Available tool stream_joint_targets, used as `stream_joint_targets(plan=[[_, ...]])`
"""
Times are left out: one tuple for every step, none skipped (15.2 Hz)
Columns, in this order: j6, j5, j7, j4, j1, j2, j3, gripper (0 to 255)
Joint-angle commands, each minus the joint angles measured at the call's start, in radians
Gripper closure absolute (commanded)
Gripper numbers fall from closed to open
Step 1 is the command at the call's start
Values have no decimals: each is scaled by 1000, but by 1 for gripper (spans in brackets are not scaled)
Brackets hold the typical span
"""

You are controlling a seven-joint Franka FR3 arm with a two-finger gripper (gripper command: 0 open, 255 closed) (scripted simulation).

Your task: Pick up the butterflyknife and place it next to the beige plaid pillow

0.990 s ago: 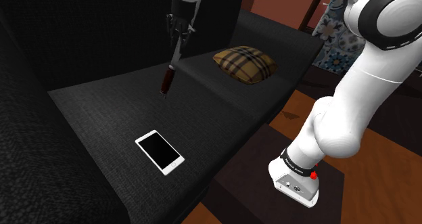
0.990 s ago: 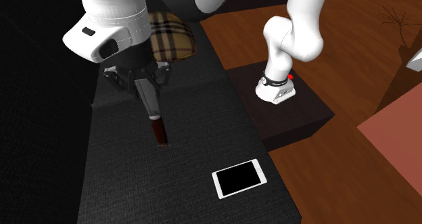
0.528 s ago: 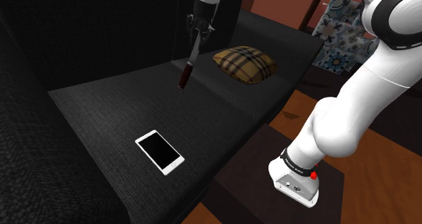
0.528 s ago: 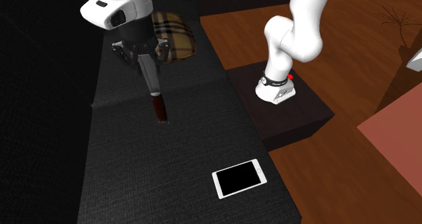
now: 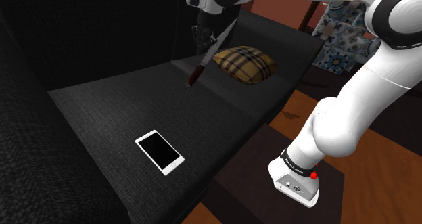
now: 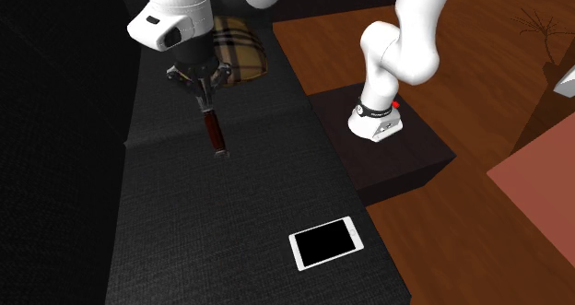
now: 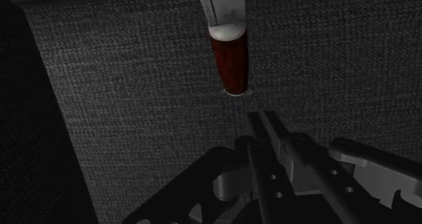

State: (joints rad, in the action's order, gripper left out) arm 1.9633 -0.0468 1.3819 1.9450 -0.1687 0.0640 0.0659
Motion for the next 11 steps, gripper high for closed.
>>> stream_joint_targets(plan=[[27,0,-2,22,-1,-4,-1,255],[13,0,-1,13,0,0,0,255],[13,0,-1,13,0,0,0,0],[45,-26,6,44,6,7,4,0],[76,-52,14,72,12,13,9,0],[108,-79,20,100,19,17,15,0],[139,-107,26,126,26,21,20,0],[171,-135,31,150,34,24,26,0],[203,-163,35,173,43,25,33,0],[234,-193,39,194,51,25,39,0],[266,-223,42,214,61,25,46,0]])
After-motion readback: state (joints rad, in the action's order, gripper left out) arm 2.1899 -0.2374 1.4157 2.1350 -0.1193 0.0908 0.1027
